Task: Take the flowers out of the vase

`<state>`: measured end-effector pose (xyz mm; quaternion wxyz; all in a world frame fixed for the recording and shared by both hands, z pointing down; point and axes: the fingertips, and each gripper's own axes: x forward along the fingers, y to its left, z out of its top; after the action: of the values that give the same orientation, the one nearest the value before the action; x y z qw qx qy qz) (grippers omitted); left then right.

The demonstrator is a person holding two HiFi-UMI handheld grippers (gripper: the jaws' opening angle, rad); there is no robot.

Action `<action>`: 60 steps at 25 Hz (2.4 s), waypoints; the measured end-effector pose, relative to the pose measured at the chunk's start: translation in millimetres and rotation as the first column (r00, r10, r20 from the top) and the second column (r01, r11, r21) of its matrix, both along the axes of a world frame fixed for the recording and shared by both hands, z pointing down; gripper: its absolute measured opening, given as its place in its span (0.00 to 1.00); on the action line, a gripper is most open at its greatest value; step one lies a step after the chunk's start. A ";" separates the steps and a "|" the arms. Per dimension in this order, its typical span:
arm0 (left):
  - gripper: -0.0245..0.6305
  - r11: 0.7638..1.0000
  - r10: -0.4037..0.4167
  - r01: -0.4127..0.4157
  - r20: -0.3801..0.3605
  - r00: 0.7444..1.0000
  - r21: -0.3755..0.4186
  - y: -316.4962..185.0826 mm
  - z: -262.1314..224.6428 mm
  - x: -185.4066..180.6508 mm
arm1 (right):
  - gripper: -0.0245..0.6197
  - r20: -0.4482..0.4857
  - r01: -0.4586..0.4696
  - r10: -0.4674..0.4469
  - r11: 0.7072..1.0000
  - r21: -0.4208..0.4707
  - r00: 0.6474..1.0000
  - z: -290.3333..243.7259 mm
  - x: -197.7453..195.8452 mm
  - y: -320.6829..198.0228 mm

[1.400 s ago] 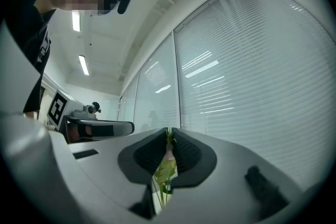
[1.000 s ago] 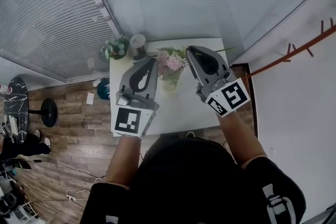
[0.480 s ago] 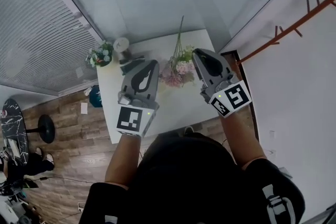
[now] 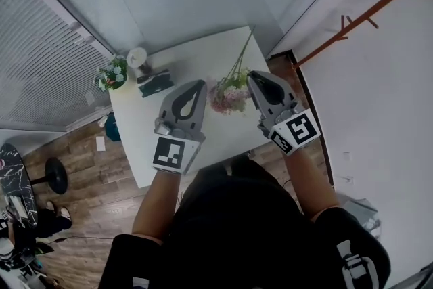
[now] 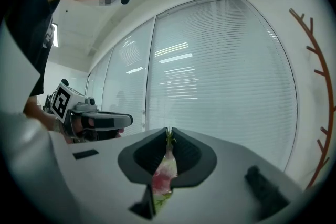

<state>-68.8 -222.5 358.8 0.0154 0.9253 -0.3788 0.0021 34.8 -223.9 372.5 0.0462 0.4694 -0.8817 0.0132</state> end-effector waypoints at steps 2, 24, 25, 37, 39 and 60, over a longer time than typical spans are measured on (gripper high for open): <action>0.06 1.000 -0.008 0.008 -0.002 1.000 0.000 2.0 6.6 9.3 | 0.09 -0.004 0.011 -0.012 1.000 -0.017 1.000 8.3 8.0 4.4; 0.06 0.981 -0.192 0.194 0.076 0.978 -0.015 47.0 86.4 71.3 | 0.09 0.054 0.203 -0.197 0.962 -0.183 0.979 97.4 53.3 30.2; 0.06 0.980 -0.195 0.197 0.070 0.978 -0.024 48.4 90.5 74.3 | 0.09 0.053 0.210 -0.203 0.959 -0.189 0.978 101.6 55.3 31.1; 0.06 0.962 -0.247 0.256 0.102 0.964 -0.092 55.8 157.1 96.1 | 0.09 0.048 0.262 -0.260 0.916 -0.306 0.964 176.6 68.1 45.4; 0.06 0.959 -0.246 0.257 0.101 0.964 -0.119 59.2 169.4 98.9 | 0.09 0.039 0.264 -0.266 0.908 -0.326 0.963 188.9 69.7 48.1; 0.06 0.946 -0.219 0.246 0.145 0.965 -0.211 44.0 252.2 127.0 | 0.10 -0.013 0.220 -0.244 0.896 -0.386 0.970 289.7 83.5 37.8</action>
<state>58.3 -178.5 611.0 0.0986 0.8644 -0.4830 0.0988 118.3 -186.0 662.2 0.1650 0.3431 -0.9099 0.1647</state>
